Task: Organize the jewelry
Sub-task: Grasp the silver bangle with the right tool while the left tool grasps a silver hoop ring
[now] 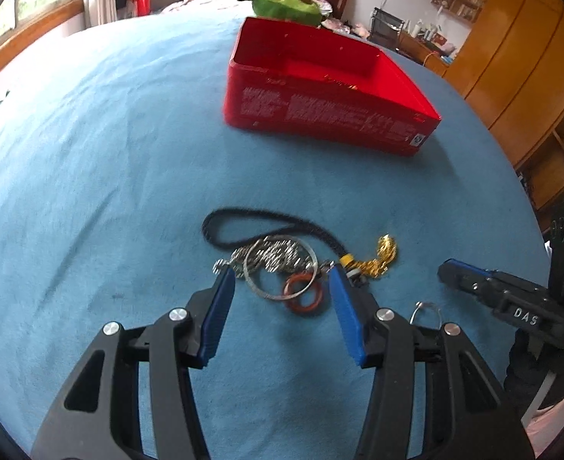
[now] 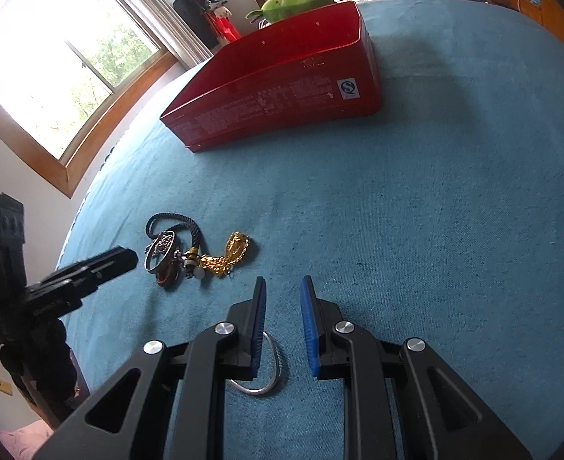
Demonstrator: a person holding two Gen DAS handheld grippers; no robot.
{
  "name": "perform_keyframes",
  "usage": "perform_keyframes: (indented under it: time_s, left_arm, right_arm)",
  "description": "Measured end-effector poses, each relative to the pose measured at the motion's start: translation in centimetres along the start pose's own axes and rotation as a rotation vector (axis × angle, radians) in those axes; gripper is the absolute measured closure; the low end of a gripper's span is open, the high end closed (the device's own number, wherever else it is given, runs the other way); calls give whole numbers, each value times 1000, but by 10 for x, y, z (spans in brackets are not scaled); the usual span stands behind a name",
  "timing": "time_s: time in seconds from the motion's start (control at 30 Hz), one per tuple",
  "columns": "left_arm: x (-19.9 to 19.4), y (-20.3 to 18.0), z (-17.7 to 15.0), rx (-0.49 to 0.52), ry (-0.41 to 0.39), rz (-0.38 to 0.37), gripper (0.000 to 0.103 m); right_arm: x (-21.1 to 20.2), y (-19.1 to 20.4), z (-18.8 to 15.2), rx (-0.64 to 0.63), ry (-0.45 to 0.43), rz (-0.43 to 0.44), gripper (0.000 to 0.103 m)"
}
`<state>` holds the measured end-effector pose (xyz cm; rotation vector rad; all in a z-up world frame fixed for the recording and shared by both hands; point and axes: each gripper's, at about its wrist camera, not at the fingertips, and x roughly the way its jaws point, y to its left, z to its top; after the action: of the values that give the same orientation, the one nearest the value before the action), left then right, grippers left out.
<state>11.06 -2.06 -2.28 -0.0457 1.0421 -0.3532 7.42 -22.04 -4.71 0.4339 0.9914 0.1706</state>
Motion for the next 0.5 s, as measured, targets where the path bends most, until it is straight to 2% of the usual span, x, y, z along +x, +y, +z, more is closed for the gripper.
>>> perform_keyframes:
  time_s: [0.17,0.27,0.43,0.5]
  left_arm:
    - [15,-15,13,39,39,15,54]
    - [25,-19,15,42,76,5,64]
    - [37,-18,12,35,115,14,67]
    - [39,-18,11,37,120,16,75]
  right_arm:
    - [-1,-3,2,12,-4,4,84]
    - [-2,-6,2,18,-3,5,84]
    - [-3,-10,3,21,-4,7,83]
    - [-3,-12,4,22,-3,8,83]
